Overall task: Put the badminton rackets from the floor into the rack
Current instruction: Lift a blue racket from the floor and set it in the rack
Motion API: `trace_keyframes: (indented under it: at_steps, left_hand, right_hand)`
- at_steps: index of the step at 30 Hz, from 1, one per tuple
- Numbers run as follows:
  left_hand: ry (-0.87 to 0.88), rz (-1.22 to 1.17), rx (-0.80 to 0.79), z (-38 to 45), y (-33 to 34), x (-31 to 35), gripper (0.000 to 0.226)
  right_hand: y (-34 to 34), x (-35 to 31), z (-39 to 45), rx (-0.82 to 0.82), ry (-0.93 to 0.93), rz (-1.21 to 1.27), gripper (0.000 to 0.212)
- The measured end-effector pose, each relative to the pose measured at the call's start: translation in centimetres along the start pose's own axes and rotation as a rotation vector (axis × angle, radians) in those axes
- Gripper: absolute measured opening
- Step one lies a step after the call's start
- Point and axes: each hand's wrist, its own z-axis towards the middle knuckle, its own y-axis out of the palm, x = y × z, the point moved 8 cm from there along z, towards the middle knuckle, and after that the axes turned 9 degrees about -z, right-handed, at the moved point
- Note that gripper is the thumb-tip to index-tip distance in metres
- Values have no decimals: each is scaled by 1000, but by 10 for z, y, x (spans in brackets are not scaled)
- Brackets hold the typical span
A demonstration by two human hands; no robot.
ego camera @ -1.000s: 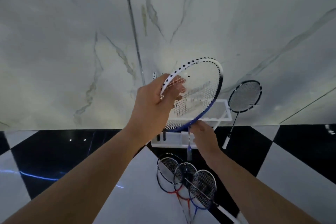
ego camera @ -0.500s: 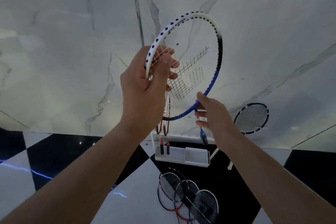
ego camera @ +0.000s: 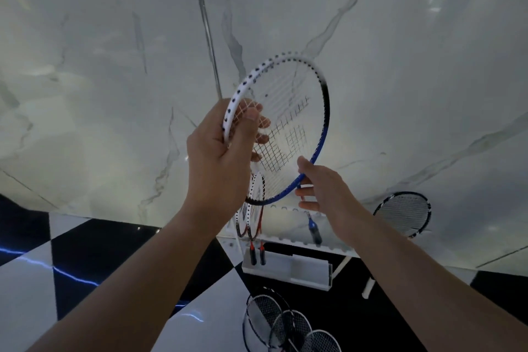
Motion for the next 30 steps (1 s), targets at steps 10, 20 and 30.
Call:
trace_keyframes:
  at_steps: [10, 20, 30]
  left_hand:
    - [-492, 274, -541, 17, 29, -124, 25]
    - [-806, 452, -694, -2, 43, -257, 44]
    - [-1045, 405, -677, -52, 29, -325, 25]
  right_hand:
    - [44, 63, 87, -226, 252, 203, 86]
    - [59, 75, 129, -229, 280, 303, 100]
    - [78, 115, 153, -305, 336, 334, 49]
